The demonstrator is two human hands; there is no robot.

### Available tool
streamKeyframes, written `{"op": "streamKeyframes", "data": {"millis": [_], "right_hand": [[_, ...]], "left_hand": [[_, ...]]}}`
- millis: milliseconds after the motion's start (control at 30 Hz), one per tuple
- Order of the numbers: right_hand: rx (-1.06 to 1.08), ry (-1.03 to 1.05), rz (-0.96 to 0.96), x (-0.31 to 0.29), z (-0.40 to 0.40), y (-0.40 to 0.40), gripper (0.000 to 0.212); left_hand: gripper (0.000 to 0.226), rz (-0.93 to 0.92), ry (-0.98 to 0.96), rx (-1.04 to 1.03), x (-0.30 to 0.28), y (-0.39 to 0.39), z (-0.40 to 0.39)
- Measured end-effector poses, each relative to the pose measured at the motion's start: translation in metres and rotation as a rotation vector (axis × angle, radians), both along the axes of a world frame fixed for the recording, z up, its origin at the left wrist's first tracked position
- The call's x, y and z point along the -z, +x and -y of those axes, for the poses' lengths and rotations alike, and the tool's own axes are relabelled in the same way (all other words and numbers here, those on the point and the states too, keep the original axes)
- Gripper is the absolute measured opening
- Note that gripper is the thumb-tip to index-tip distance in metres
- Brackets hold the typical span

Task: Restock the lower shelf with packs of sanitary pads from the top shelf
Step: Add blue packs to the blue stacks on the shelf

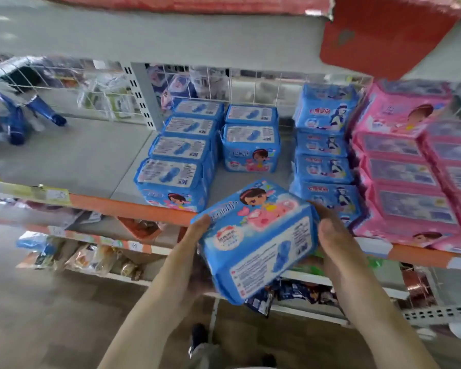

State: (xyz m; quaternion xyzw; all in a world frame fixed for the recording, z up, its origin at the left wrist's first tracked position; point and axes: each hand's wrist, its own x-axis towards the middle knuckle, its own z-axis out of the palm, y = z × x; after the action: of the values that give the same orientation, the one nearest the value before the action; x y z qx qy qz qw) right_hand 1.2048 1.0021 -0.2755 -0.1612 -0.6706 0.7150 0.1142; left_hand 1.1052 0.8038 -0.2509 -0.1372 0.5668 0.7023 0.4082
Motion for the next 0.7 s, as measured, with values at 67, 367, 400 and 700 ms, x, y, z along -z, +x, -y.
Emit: {"op": "streamKeyframes", "data": {"millis": [67,367,400,700], "right_hand": [[0.075,-0.035,0.009,0.002,0.011,-0.005,0.093],[0.159,-0.149,0.062,-0.006,0.074,-0.01,0.083],[0.142,-0.18,0.066,-0.012,0.073,-0.009,0.081],[-0.162,0.195,0.192,-0.052,0.031,0.003,0.077]], "left_hand": [[0.044,-0.003,0.05,0.007,0.002,-0.006,0.001],[0.08,-0.103,0.345,0.047,0.021,0.006,0.013],[0.085,-0.147,0.345,0.085,0.025,0.006,0.016],[0.03,-0.858,-0.059,0.071,0.026,0.001,0.034]]}}
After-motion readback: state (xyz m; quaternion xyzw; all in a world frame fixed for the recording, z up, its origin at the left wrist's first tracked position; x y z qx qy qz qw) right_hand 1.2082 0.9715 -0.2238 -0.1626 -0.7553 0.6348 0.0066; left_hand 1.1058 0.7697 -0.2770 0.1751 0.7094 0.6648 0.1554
